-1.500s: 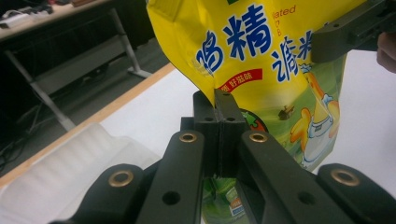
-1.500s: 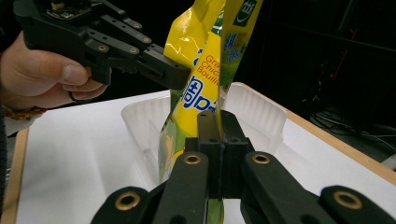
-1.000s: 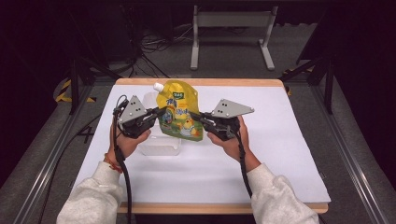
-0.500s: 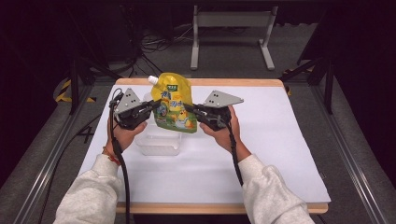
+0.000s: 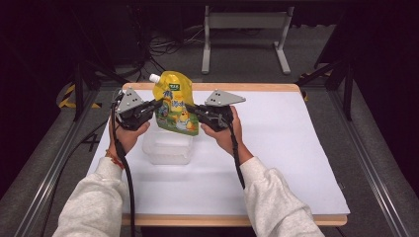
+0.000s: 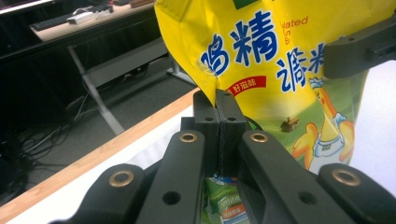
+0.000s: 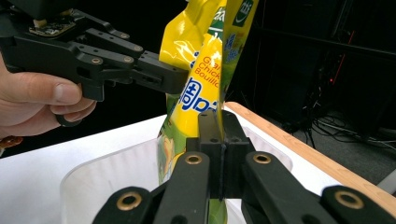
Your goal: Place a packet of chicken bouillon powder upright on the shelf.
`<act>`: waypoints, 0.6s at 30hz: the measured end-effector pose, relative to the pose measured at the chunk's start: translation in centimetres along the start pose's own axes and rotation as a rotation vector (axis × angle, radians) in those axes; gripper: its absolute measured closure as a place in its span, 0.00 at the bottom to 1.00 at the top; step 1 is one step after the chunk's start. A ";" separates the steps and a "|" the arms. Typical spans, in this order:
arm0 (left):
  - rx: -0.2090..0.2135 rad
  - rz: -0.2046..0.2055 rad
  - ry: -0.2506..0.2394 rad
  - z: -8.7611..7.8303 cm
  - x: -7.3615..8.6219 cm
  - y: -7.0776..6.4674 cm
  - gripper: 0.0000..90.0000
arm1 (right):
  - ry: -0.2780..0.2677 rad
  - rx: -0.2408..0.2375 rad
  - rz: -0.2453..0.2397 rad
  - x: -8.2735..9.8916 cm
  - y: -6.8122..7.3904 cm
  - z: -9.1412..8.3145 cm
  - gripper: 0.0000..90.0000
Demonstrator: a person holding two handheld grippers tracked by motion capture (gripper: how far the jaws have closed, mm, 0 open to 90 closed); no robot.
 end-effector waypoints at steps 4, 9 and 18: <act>-0.006 -0.014 -0.001 0.1 0.6 0.7 0.99 | 0.009 0.003 -0.003 0.2 0.4 1.0 1.00; 0.000 -0.021 -0.009 0.3 1.0 1.0 0.99 | 0.014 0.009 -0.007 0.5 0.2 1.6 1.00; -0.002 -0.044 -0.010 0.7 1.7 1.9 0.98 | 0.024 0.023 -0.020 0.8 -0.1 2.5 1.00</act>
Point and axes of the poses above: each handheld gripper's, and its own axes: z roughly forward along the jaws, x roughly out of its underside, y roughly to its left, the point moved 7 cm from there along z, roughly forward along the jaws, and after that the axes turned 1 degree about -z, right-handed, at the moved point
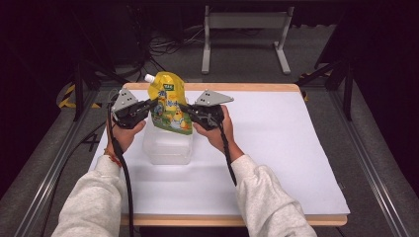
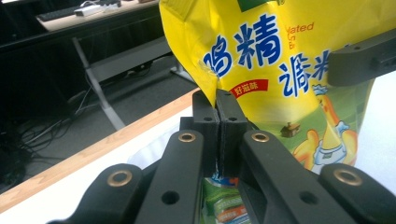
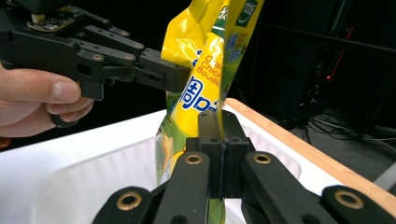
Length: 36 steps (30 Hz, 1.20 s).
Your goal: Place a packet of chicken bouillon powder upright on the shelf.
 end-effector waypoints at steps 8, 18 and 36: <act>0.009 -0.026 0.001 0.0 1.0 0.7 0.98 | 0.005 -0.001 0.004 0.5 -0.2 1.0 1.00; 0.015 -0.036 0.003 0.2 1.5 0.6 0.98 | 0.008 -0.002 0.002 1.0 0.2 1.2 1.00; 0.000 -0.038 0.015 0.7 1.4 1.2 0.98 | -0.010 0.022 0.005 1.3 -1.4 2.2 1.00</act>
Point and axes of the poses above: each handheld gripper's, and its own axes: z roughly forward along the jaws, x roughly out of its underside, y roughly to its left, the point moved 7 cm from there along z, roughly forward along the jaws, and after that the axes turned 1 degree about -z, right-handed, at the moved point
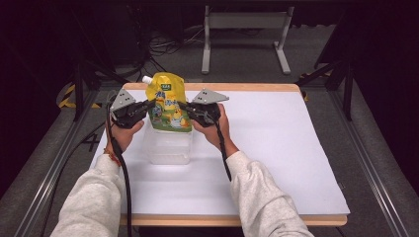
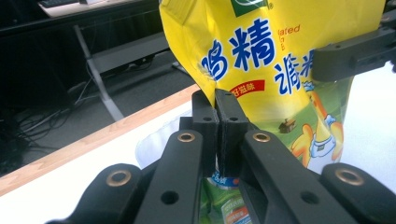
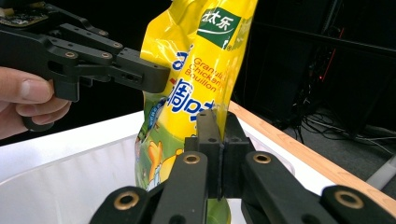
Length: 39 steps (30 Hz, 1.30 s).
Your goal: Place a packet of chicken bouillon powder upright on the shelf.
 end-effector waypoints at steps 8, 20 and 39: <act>0.020 -0.016 0.010 0.0 1.3 -0.4 0.98 | 0.013 -0.032 0.006 1.4 0.6 -0.2 0.99; 0.029 -0.015 0.056 0.2 2.4 -1.2 0.98 | 0.067 -0.038 0.004 3.5 0.9 -0.1 1.00; 0.022 -0.017 0.096 0.7 3.9 -1.5 0.98 | 0.107 -0.045 0.017 5.3 1.5 0.2 0.99</act>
Point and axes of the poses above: each handheld gripper's, and its own axes: z roughly forward along the jaws, x roughly out of its underside, y roughly to its left, the point moved 7 cm from there along z, roughly forward along the jaws, and after that the axes turned 1 degree about -z, right-handed, at the moved point
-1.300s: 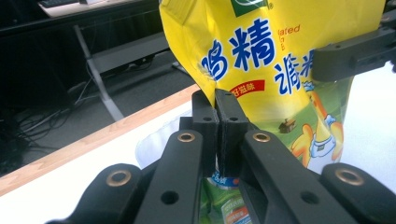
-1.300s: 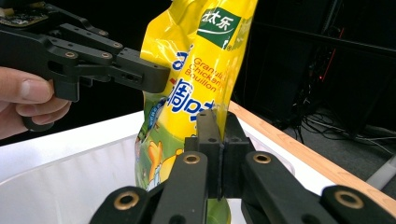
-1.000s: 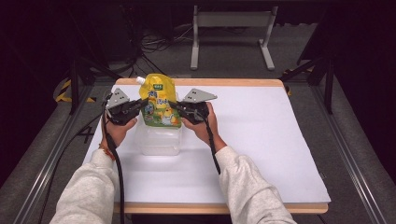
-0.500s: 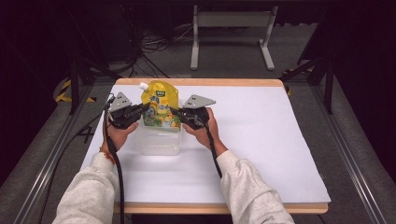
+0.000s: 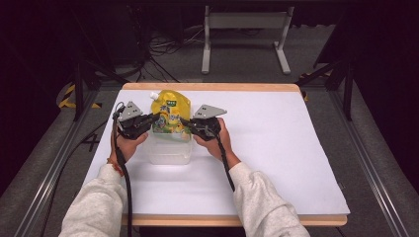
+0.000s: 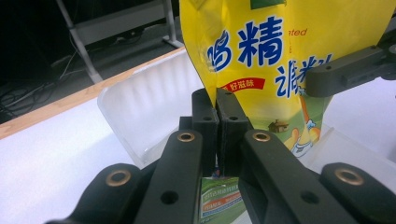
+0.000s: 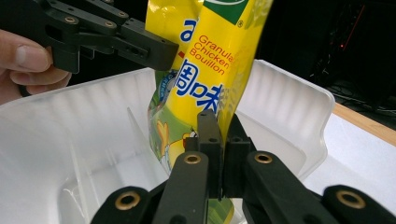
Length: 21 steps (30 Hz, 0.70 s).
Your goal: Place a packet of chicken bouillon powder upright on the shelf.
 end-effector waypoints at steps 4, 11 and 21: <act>-0.016 0.006 0.013 0.1 0.2 0.1 0.96 | 0.002 0.010 -0.006 0.0 0.0 0.1 0.99; -0.020 -0.016 0.004 -0.1 0.3 0.3 0.94 | 0.000 0.017 -0.010 0.0 0.0 0.0 0.99; -0.054 -0.004 0.012 -0.6 0.0 0.2 0.91 | 0.015 0.035 -0.032 -0.2 0.1 -0.2 0.97</act>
Point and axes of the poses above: each handheld gripper's, and its own axes: z roughly forward along the jaws, x roughly out of its underside, y roughly to its left, the point moved 7 cm from there along z, roughly forward along the jaws, and after that the axes turned 1 degree about -z, right-handed, at the moved point
